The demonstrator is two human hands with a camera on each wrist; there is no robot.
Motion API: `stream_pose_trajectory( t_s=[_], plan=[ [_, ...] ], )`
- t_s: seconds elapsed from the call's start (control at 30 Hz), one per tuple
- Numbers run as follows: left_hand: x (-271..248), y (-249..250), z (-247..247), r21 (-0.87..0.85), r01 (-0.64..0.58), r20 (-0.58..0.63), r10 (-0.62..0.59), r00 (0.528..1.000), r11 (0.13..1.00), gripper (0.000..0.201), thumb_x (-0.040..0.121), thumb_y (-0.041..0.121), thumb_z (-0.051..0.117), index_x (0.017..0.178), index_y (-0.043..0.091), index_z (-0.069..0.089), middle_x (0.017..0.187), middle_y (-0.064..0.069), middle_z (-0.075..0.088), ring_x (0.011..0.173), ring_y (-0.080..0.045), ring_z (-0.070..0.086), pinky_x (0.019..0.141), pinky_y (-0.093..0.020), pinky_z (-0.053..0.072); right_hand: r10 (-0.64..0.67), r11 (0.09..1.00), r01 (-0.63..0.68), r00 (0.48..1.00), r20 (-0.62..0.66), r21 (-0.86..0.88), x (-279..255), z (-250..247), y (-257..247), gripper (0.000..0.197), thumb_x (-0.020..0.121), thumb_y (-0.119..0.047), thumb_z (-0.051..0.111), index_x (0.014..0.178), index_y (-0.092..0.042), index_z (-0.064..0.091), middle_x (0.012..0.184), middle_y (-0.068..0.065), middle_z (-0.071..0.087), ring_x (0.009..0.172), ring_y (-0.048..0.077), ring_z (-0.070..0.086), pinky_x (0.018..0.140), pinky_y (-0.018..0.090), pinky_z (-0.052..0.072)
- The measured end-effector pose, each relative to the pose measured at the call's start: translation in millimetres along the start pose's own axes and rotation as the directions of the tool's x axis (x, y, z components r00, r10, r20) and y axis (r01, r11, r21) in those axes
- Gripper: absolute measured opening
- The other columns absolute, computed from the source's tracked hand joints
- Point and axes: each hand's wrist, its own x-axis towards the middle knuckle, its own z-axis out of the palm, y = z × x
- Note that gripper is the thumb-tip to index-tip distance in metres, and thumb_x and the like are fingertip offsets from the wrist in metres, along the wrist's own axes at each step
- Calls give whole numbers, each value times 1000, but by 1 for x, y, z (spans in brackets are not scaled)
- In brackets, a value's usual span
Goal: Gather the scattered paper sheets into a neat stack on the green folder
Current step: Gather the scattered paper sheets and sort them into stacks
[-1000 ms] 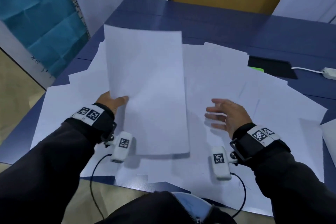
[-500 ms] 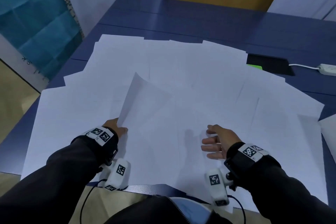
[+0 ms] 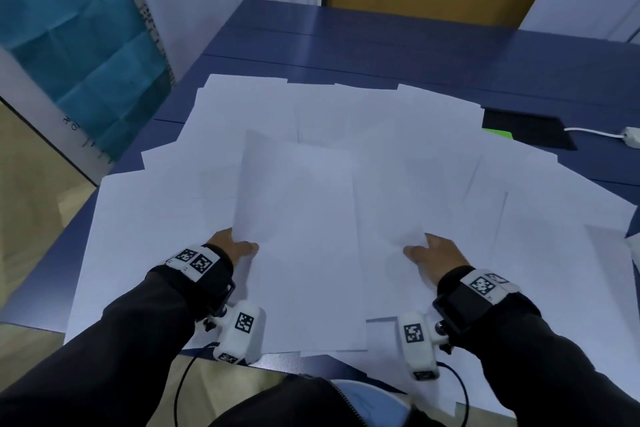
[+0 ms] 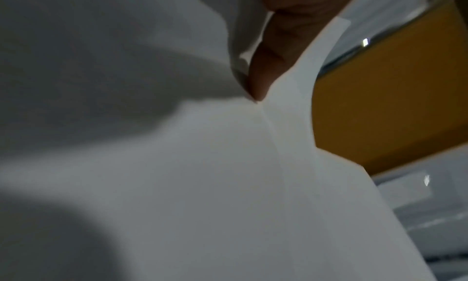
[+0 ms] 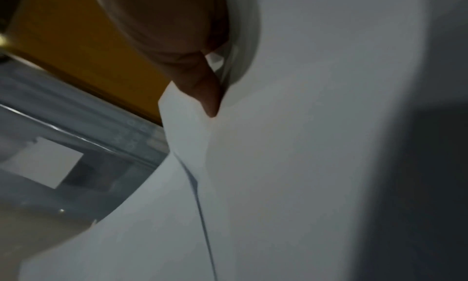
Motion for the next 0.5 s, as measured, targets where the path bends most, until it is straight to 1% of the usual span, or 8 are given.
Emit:
stream_pose_trajectory(
  t_s=[0.07, 0.13, 0.17, 0.23, 0.3, 0.37, 0.43, 0.5],
  plan=[
    [1, 0, -8, -168, -2, 9, 3, 1000, 986, 26, 89, 7, 58, 112, -5, 58, 97, -12, 58, 91, -26, 53, 82, -30, 39, -41, 995, 40, 999, 6, 90, -4, -13, -2, 12, 88, -3, 58, 87, -10, 67, 90, 11, 67, 83, 26, 62, 74, 30, 48],
    [-4, 8, -16, -317, -40, 1, 43, 999, 948, 6, 89, 5, 59, 87, 0, 62, 77, -8, 62, 75, -23, 55, 71, -28, 42, -102, 980, 99, 995, 10, 174, -9, -19, -3, 18, 88, -2, 58, 85, -16, 68, 88, 5, 70, 86, 27, 64, 81, 33, 48],
    [-7, 15, -19, -375, -64, -22, 60, 998, 925, 9, 86, 8, 63, 78, 5, 61, 67, -4, 62, 71, -22, 55, 67, -27, 42, -128, 970, 123, 992, 14, 208, -12, -21, -4, 19, 88, -1, 58, 87, -17, 68, 89, 2, 71, 89, 26, 65, 84, 34, 48],
    [-14, 30, -20, -439, -128, -31, 127, 991, 889, 18, 77, 19, 73, 74, 8, 59, 58, 3, 62, 76, -22, 55, 70, -27, 43, -184, 949, 171, 982, 26, 263, -18, -20, -9, 20, 88, -1, 57, 88, -17, 69, 85, -4, 73, 86, 19, 67, 82, 31, 49],
    [-26, 47, -19, -501, -219, -58, 220, 974, 837, 23, 77, 23, 73, 72, 14, 52, 64, 7, 57, 75, -15, 52, 69, -19, 43, -234, 924, 208, 971, 45, 320, -23, -17, -17, 21, 89, 2, 55, 89, -15, 68, 77, -9, 73, 77, 9, 68, 74, 22, 51],
    [-34, 61, -17, -532, -283, -84, 283, 955, 798, 19, 88, 14, 62, 76, 17, 48, 73, 12, 50, 68, -5, 49, 68, -15, 41, -284, 890, 242, 957, 55, 387, -30, -13, -27, 22, 88, 5, 54, 90, -12, 68, 75, -7, 74, 72, 7, 69, 69, 18, 53],
    [-37, 69, -16, -545, -326, -90, 332, 939, 772, 14, 90, 9, 58, 79, 18, 56, 73, 8, 61, 72, -4, 54, 72, -18, 41, -317, 856, 260, 947, 58, 447, -36, -9, -34, 21, 86, 5, 56, 88, -9, 71, 80, 1, 74, 77, 17, 70, 73, 26, 56],
    [-38, 75, -15, -576, -349, -93, 365, 926, 739, 8, 85, 10, 66, 84, 18, 61, 76, 8, 66, 78, -10, 59, 82, -25, 42, -309, 834, 244, 949, 54, 495, -39, -8, -40, 21, 82, 5, 60, 81, -12, 74, 81, 6, 74, 82, 27, 67, 76, 34, 55]
  ],
)
